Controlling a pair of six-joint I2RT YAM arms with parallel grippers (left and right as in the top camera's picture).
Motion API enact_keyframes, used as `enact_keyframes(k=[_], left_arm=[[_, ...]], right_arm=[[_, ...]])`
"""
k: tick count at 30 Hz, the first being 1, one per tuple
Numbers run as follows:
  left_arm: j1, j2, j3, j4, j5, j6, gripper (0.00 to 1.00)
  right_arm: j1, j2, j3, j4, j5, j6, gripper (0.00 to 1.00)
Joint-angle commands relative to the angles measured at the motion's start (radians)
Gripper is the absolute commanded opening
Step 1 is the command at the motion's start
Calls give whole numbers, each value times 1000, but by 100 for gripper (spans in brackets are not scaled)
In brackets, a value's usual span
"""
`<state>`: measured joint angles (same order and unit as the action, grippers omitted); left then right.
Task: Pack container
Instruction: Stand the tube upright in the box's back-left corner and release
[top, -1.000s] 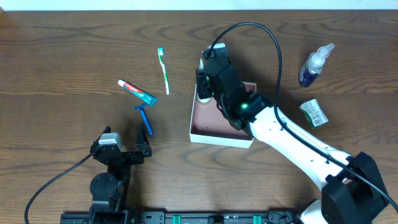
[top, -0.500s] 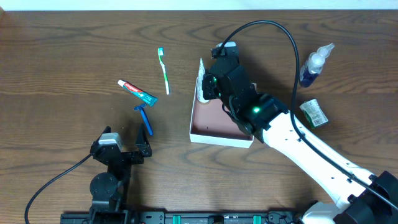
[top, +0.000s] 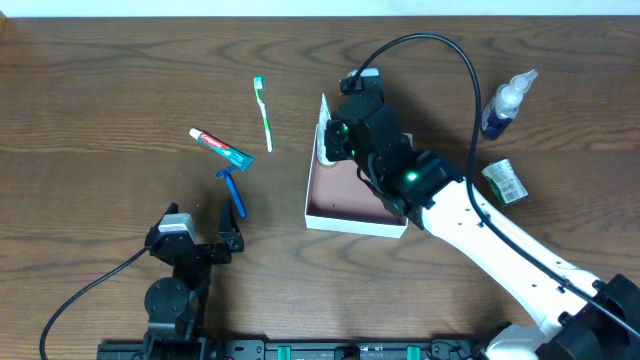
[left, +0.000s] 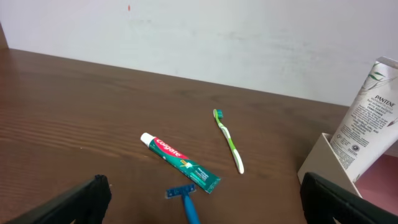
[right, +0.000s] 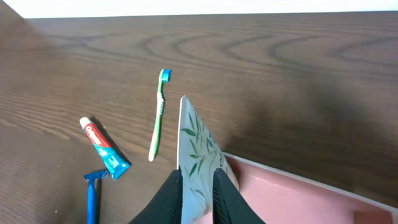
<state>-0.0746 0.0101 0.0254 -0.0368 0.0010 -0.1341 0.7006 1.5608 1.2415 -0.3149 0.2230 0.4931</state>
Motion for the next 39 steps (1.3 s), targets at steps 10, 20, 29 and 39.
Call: enact_keyframes(k=[10,20,29,39], left_arm=[[3,-6,-21,-36,-9,-1,98],[3,-6,-21,-37,-9,-2,98],[3,-6,-21,-37,-9,-1,98],[3,-6,-21,-36,-9,-1,98]], right_arm=[[8,29,16,-39,-3,69,6],[8,29,16,-56,-3,225,1],[8,29,16,-40,-40,232,1],[8,29,16,-35,-47,390,1]])
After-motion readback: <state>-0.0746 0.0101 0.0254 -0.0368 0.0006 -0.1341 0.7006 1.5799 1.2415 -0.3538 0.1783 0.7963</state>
